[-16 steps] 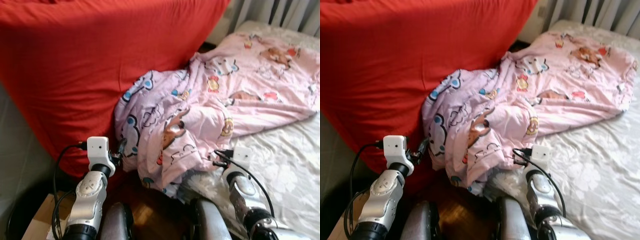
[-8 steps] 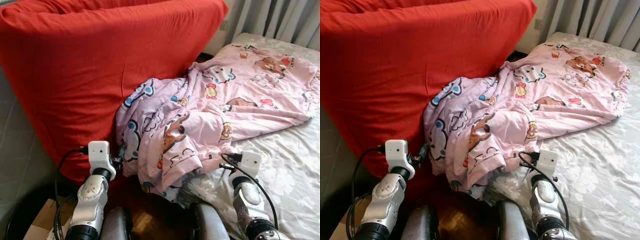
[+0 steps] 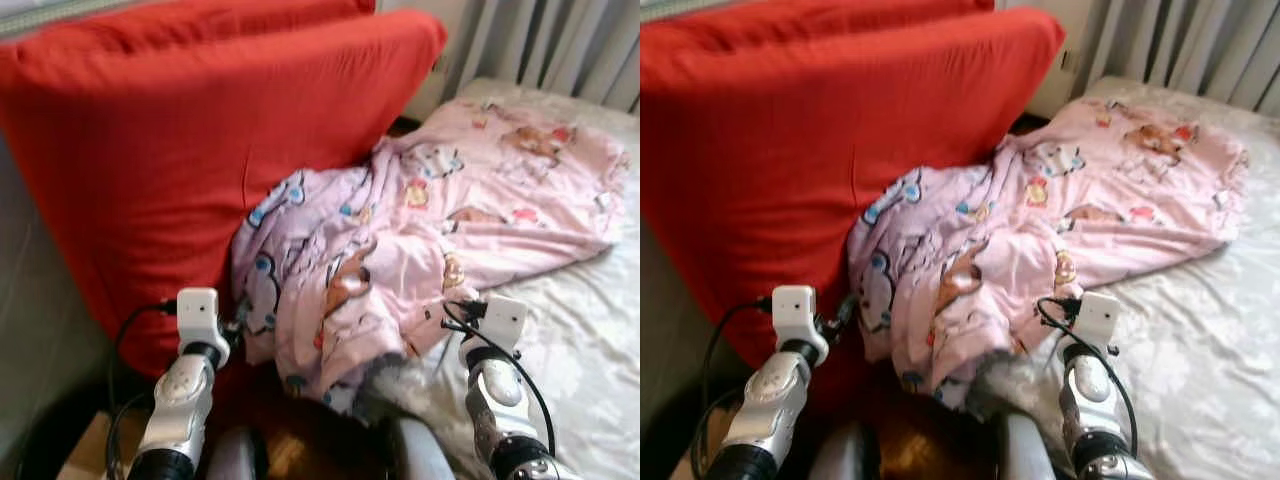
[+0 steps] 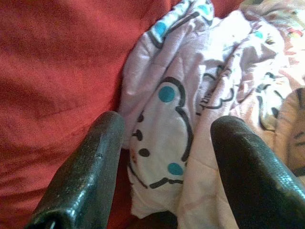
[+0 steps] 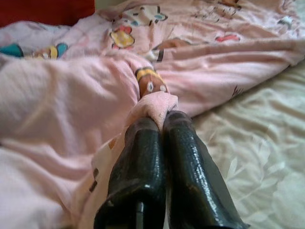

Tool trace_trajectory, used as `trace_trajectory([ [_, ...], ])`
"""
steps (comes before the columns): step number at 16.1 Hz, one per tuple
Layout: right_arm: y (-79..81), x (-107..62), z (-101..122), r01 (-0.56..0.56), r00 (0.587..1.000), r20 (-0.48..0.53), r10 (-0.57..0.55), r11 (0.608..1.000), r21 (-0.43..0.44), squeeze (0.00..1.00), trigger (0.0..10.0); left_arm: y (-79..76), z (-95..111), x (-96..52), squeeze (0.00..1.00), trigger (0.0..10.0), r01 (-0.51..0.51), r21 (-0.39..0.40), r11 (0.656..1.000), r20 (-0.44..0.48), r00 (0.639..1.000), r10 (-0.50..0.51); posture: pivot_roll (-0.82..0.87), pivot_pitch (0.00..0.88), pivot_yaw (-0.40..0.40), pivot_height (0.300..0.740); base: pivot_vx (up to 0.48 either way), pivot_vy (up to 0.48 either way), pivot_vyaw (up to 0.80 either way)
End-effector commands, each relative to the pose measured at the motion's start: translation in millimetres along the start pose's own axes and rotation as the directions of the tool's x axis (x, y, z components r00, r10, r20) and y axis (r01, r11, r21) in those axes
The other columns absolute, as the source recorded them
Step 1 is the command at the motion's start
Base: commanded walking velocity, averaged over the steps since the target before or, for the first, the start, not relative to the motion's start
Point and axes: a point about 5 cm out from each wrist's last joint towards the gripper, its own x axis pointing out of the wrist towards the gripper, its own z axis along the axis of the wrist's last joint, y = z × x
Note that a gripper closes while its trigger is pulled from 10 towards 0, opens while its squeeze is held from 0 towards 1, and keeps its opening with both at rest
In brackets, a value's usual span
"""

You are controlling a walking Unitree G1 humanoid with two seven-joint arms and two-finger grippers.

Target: Clean up the room

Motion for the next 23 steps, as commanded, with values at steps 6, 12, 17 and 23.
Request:
trace_trajectory([
  [6, 6.8, -0.8, 5.0, -0.022, 0.998, 0.055, 0.024, 0.999, -0.036, 0.00, 10.0, 17.5, -41.3, -11.6, 0.00, 10.0, -0.046, 0.038, 0.998, -0.191, 0.980, 0.053, -0.08, 0.000, 0.008, 0.740, 0.000, 0.000, 0.00],
  [12, 12.2, -4.0, 7.9, -0.059, 0.992, 0.104, 0.065, 0.997, -0.057, 0.00, 10.0, 31.4, -83.6, -41.1, 0.00, 10.0, -0.140, 0.006, 0.990, -0.363, 0.922, 0.133, -0.07, 0.000, -0.002, 0.740, 0.000, 0.000, 0.00],
  [17, 22.6, -5.1, 6.5, -0.079, 0.991, 0.107, 0.084, 0.996, -0.048, 0.00, 10.0, 23.6, -96.7, -45.2, 0.00, 10.0, -0.104, -0.003, 0.995, -0.447, 0.890, 0.092, -0.05, 0.000, 0.001, 0.740, 0.000, 0.000, 0.00],
  [23, 21.0, -4.8, 8.0, -0.070, 0.991, 0.114, 0.075, 0.996, -0.045, 0.00, 10.0, 46.3, -105.3, -59.1, 0.00, 10.0, -0.288, -0.070, 0.955, -0.487, 0.845, 0.219, -0.05, 0.000, 0.006, 0.740, 0.000, 0.000, 0.00],
])
